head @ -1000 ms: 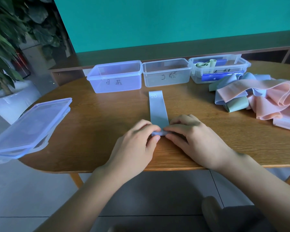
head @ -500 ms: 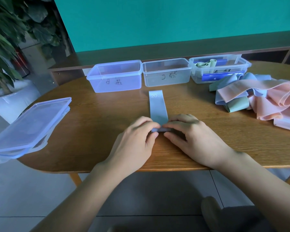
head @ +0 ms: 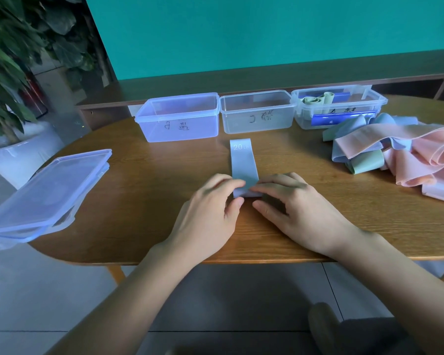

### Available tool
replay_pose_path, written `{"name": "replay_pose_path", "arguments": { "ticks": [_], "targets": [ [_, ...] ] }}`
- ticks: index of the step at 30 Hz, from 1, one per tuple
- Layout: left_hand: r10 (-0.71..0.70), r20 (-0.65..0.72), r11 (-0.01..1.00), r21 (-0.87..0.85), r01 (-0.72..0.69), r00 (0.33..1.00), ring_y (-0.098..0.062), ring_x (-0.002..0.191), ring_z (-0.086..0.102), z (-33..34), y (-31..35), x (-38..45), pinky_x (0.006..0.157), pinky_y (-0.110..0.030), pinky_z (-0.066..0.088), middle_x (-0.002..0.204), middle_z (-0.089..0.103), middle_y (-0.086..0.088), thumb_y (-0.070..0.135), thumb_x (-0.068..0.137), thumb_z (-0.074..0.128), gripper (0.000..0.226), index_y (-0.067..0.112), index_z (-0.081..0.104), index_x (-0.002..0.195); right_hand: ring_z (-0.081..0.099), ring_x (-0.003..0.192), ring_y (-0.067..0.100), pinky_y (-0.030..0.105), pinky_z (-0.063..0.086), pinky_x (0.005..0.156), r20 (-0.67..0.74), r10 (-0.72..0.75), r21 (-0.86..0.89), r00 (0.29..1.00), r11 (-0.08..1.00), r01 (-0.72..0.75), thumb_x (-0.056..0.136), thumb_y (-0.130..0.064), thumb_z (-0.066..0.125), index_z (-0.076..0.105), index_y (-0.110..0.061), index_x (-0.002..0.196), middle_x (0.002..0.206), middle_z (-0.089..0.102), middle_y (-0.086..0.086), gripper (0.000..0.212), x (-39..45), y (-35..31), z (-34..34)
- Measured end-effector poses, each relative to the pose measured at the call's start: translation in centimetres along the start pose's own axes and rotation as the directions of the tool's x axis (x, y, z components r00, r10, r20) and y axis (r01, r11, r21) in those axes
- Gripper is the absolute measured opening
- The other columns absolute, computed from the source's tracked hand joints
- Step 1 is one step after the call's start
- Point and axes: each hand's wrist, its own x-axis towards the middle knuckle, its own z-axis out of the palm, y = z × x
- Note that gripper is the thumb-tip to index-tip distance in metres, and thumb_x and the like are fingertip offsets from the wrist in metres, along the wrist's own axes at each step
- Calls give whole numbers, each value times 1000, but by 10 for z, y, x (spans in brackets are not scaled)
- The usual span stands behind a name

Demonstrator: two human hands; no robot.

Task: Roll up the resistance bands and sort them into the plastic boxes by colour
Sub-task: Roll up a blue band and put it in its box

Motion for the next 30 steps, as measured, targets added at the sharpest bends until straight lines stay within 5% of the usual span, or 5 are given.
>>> {"name": "replay_pose_path", "arguments": {
  "ticks": [24,30],
  "targets": [
    [-4,17,996,92,2,1000,-8,104,57,7,-8,15,79,-26,49,130,53,20,29,102,50,27,30,56,128,49,116,15,43,47,100,16,60,-20,998,998,-60,97,-50,44,61,-33,130,127,59,-18,41,12,8,4],
    [-16,-4,999,38,16,1000,-9,97,60,10,-15,23,84,-35,56,130,56,18,30,99,57,33,29,59,131,48,117,14,43,44,103,67,104,-21,992,995,-103,94,-56,43,58,-35,133,132,57,-19,47,16,10,3]
  ]
}}
